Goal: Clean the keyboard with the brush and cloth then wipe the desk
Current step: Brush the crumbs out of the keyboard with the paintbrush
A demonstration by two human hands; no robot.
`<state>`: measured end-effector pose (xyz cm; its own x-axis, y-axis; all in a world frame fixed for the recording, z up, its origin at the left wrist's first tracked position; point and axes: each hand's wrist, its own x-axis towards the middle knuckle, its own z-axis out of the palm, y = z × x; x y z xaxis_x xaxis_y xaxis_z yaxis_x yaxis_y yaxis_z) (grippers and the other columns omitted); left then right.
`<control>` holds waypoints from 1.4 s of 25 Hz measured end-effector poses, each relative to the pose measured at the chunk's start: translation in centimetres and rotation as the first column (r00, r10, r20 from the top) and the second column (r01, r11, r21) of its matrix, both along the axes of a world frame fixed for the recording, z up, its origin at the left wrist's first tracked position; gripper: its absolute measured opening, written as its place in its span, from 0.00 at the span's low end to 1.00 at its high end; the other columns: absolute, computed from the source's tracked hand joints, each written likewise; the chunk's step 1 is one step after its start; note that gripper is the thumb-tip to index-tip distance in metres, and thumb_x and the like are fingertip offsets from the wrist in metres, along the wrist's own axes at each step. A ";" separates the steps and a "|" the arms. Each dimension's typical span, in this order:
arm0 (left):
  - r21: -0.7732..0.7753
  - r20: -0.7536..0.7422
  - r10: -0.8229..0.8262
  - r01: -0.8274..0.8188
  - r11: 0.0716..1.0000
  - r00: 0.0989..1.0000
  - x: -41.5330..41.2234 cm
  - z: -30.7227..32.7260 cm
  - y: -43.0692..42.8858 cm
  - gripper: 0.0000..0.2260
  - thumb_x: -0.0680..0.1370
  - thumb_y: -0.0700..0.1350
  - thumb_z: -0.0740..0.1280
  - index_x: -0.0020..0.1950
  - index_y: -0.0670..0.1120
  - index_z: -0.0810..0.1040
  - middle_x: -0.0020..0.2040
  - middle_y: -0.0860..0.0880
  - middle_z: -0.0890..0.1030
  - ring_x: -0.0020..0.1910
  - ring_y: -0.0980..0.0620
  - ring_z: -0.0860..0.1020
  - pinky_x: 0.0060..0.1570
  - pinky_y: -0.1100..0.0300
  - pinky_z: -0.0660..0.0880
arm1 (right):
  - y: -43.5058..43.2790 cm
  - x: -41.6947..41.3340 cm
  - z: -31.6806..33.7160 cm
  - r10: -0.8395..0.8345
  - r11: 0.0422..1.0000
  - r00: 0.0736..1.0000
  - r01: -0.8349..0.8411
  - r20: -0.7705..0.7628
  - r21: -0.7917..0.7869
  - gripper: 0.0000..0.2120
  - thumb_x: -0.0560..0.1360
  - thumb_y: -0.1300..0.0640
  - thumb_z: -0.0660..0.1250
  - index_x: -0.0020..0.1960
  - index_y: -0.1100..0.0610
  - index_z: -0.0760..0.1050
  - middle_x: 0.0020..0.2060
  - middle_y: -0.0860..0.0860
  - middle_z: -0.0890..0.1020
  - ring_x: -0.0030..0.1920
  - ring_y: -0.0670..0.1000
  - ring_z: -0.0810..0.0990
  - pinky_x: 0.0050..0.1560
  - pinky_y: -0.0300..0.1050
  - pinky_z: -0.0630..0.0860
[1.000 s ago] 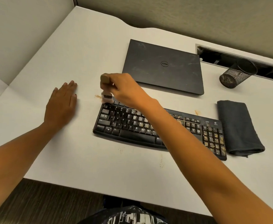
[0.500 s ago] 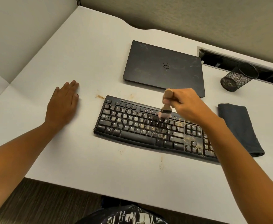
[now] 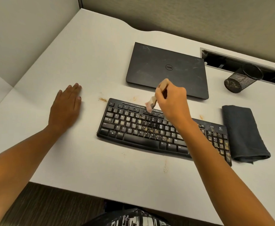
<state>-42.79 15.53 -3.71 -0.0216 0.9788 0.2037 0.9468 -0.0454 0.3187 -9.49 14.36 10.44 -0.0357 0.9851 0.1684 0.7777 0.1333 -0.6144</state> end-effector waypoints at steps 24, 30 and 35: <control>0.008 0.016 0.012 -0.012 1.000 1.000 0.1 0.2 -0.1 0.25 0.81 0.50 0.47 0.77 0.45 0.64 0.77 0.48 0.65 0.76 0.49 0.61 0.73 0.61 0.45 | -3.2 1.1 -3.4 -0.087 0.956 0.977 0.137 -0.194 0.259 0.12 0.77 0.63 0.62 0.38 0.64 0.77 0.33 0.49 0.79 0.28 0.50 0.78 0.25 0.43 0.73; 0.025 0.018 0.008 -0.008 1.000 1.000 0.1 0.3 -0.2 0.25 0.81 0.50 0.47 0.76 0.45 0.65 0.76 0.48 0.65 0.76 0.48 0.61 0.74 0.59 0.46 | -3.6 1.4 -3.9 -0.139 0.955 0.962 0.193 -0.235 0.226 0.08 0.79 0.61 0.62 0.45 0.60 0.79 0.34 0.50 0.80 0.31 0.53 0.80 0.29 0.49 0.77; 0.027 0.022 0.010 -0.011 1.000 1.000 0.2 0.2 -0.2 0.24 0.82 0.49 0.48 0.76 0.45 0.65 0.76 0.48 0.65 0.76 0.49 0.61 0.73 0.61 0.45 | -4.5 1.7 -4.2 -0.102 0.960 0.965 0.159 -0.240 0.232 0.15 0.79 0.62 0.61 0.36 0.63 0.76 0.35 0.48 0.80 0.29 0.48 0.76 0.23 0.39 0.69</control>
<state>-42.59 15.37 -3.54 -0.0366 0.9725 0.2299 0.9399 -0.0447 0.3385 -7.78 9.88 6.22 0.1568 0.9050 0.3955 0.6448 0.2096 -0.7351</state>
